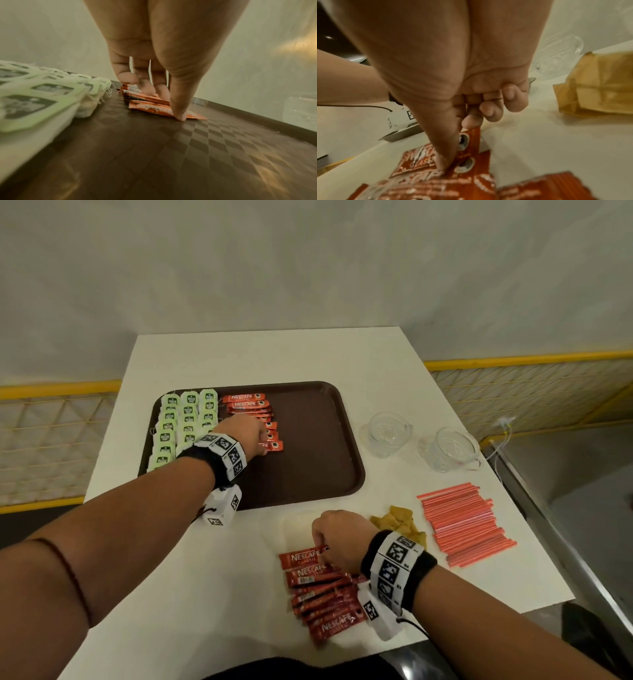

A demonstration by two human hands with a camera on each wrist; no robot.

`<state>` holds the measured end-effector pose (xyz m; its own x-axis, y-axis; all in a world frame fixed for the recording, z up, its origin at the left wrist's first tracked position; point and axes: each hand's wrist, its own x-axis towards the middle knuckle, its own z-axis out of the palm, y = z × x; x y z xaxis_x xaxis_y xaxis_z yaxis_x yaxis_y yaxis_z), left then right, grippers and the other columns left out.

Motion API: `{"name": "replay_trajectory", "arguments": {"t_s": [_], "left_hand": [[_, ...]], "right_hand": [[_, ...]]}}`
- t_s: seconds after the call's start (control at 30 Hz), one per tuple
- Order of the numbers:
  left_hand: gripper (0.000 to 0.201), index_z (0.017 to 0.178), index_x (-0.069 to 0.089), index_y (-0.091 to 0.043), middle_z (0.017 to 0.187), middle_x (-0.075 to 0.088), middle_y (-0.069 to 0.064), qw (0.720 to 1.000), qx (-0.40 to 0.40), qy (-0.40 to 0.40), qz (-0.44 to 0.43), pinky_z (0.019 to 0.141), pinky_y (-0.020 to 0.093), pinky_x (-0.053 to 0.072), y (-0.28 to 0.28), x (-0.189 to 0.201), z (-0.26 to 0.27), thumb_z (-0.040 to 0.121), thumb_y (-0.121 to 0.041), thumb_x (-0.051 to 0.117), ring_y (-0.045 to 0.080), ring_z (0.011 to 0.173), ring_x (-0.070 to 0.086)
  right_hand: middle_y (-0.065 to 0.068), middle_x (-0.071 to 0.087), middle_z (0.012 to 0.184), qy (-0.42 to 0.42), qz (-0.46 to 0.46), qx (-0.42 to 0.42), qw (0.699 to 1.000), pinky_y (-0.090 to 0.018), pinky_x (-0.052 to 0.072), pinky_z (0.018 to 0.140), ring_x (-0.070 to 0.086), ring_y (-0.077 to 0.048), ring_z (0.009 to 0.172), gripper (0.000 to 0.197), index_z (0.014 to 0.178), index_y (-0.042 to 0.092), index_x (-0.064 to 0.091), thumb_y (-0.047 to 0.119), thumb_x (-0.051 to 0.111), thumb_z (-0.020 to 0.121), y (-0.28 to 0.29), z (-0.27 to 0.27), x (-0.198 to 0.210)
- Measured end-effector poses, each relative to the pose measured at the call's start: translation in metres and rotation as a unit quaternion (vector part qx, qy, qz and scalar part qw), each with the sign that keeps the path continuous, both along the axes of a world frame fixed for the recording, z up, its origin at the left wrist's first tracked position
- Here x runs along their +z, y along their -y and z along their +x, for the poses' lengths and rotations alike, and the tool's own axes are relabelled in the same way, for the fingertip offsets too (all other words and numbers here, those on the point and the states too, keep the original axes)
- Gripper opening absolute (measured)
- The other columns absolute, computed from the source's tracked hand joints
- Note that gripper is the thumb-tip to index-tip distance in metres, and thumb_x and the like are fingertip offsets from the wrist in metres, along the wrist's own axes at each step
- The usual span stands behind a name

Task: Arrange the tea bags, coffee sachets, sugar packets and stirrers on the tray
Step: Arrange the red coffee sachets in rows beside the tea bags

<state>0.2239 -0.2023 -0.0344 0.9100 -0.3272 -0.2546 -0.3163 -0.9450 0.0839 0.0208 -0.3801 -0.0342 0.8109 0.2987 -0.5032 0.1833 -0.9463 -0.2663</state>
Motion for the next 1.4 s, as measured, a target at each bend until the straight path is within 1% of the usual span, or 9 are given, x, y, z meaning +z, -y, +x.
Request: {"name": "replay_trajectory", "arguments": {"t_s": [0.17,0.4,0.57,0.67,0.83,0.93,1.07,1.23,1.4], "left_hand": [[0.043,0.119,0.065,-0.024,0.122,0.057,0.006,0.998,-0.048,0.034,0.001,0.094,0.037,0.049,0.001,-0.003,0.009,0.080,-0.040,0.075,0.026,0.111,0.057],[0.037,0.112,0.068,-0.017,0.111,0.066,0.004,0.997,-0.062,0.033,0.011,0.090,0.037,0.052,0.001,0.001,0.011,0.084,-0.041,0.069,0.024,0.104,0.061],[0.027,0.105,0.068,-0.028,0.103,0.067,-0.007,0.986,-0.053,0.041,-0.154,0.085,0.033,0.051,0.001,0.016,-0.014,0.087,-0.047,0.063,0.014,0.096,0.061],[0.024,0.098,0.069,-0.033,0.093,0.067,-0.016,0.964,-0.135,-0.015,-0.228,0.081,0.027,0.050,0.005,0.033,-0.055,0.087,-0.053,0.060,0.003,0.089,0.061],[0.022,0.098,0.072,-0.031,0.079,0.065,-0.017,0.943,-0.248,-0.123,-0.185,0.064,0.014,0.041,0.008,0.035,-0.117,0.083,-0.047,0.070,-0.006,0.070,0.057],[0.015,0.097,0.073,-0.030,0.074,0.061,-0.017,0.955,-0.212,-0.086,-0.189,0.064,0.018,0.036,0.007,0.025,-0.129,0.085,-0.038,0.069,-0.007,0.065,0.051],[0.017,0.102,0.073,-0.030,0.092,0.071,-0.011,0.977,-0.125,-0.040,-0.169,0.077,0.025,0.048,-0.002,0.027,-0.128,0.090,-0.036,0.064,0.007,0.084,0.063],[0.016,0.102,0.072,-0.028,0.087,0.064,-0.008,0.986,0.020,0.028,-0.164,0.075,0.026,0.046,-0.024,0.032,-0.121,0.092,-0.034,0.061,0.012,0.082,0.059],[0.013,0.100,0.072,-0.028,0.086,0.068,-0.008,0.985,0.071,0.002,-0.156,0.084,0.033,0.052,-0.034,0.030,-0.127,0.091,-0.031,0.063,0.011,0.084,0.061]], "right_hand": [[-0.005,0.062,0.106,0.018,0.000,-0.021,1.000,-0.029,0.042,0.075,0.057,-0.022,0.092,0.006,0.090,0.019,0.063,0.015,0.060,0.087,-0.002,-0.006,-0.001],[0.000,0.067,0.097,0.038,0.032,-0.074,0.996,-0.026,0.039,0.073,0.057,-0.019,0.086,0.013,0.079,0.025,0.057,0.023,0.069,0.084,0.000,-0.009,0.001],[0.003,0.068,0.090,0.095,0.072,-0.108,0.987,-0.027,0.041,0.071,0.055,-0.015,0.081,0.009,0.087,0.021,0.066,0.030,0.070,0.087,0.005,-0.006,0.006],[0.002,0.069,0.090,0.114,0.107,-0.116,0.981,-0.031,0.047,0.075,0.060,-0.017,0.084,0.010,0.089,0.020,0.066,0.030,0.069,0.089,0.009,0.000,0.013],[0.003,0.070,0.092,0.146,0.142,-0.100,0.974,-0.032,0.048,0.076,0.062,-0.018,0.085,0.011,0.092,0.022,0.068,0.032,0.068,0.089,0.015,0.010,0.021],[0.004,0.069,0.089,0.136,0.171,-0.101,0.971,-0.029,0.045,0.071,0.059,-0.013,0.079,0.009,0.093,0.022,0.067,0.031,0.067,0.089,0.019,0.012,0.022],[0.007,0.067,0.093,0.130,0.190,-0.107,0.967,-0.023,0.038,0.063,0.051,-0.003,0.065,0.027,0.106,0.023,0.056,0.036,0.070,0.087,0.023,0.007,0.019],[0.000,0.062,0.105,0.002,0.016,0.074,0.997,-0.035,0.050,0.083,0.057,-0.020,0.093,0.038,0.107,0.022,0.060,0.046,0.073,0.080,0.014,-0.004,0.000],[-0.002,0.063,0.105,-0.001,-0.001,0.107,0.994,-0.039,0.051,0.086,0.058,-0.024,0.097,0.026,0.099,0.023,0.065,0.040,0.074,0.082,0.009,-0.001,-0.006]]}}
